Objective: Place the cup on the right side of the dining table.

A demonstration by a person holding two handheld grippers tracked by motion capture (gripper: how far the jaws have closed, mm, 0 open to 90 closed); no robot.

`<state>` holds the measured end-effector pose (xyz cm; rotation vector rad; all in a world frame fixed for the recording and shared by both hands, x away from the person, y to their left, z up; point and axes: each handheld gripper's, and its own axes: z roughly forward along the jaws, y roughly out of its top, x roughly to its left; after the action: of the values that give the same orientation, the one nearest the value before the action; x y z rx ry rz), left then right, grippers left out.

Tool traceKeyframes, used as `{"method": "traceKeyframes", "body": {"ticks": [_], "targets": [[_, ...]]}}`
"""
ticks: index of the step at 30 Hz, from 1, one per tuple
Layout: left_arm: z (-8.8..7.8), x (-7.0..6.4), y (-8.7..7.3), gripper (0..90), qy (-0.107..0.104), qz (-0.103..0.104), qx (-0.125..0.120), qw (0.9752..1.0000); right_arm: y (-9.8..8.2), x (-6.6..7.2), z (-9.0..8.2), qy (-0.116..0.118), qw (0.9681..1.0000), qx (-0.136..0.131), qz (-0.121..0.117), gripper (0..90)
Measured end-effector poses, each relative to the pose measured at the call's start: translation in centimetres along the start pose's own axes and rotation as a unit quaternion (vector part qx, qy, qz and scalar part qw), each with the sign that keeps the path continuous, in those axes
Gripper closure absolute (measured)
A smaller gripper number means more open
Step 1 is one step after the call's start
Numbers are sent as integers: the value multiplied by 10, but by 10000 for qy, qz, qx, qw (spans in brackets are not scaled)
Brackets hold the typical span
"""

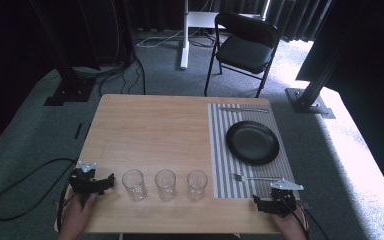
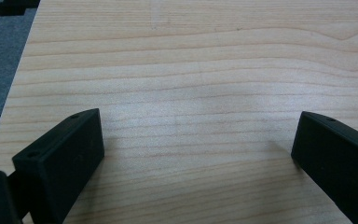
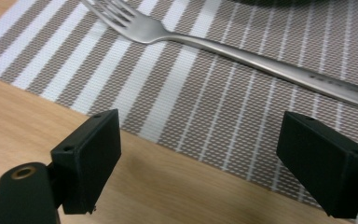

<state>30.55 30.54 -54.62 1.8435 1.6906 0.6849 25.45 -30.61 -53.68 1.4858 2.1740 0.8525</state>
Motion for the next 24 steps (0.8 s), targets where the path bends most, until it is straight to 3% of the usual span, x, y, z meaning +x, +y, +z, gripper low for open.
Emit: {"method": "traceKeyframes", "body": {"ticks": [17,24], "targets": [[0,0,0,26,1,0,0,10000,9,15,-12,418,9985,-133,-318,135],[0,0,0,26,1,3,-1,10000,13,17,-20,445,9980,-253,-374,143]]}}
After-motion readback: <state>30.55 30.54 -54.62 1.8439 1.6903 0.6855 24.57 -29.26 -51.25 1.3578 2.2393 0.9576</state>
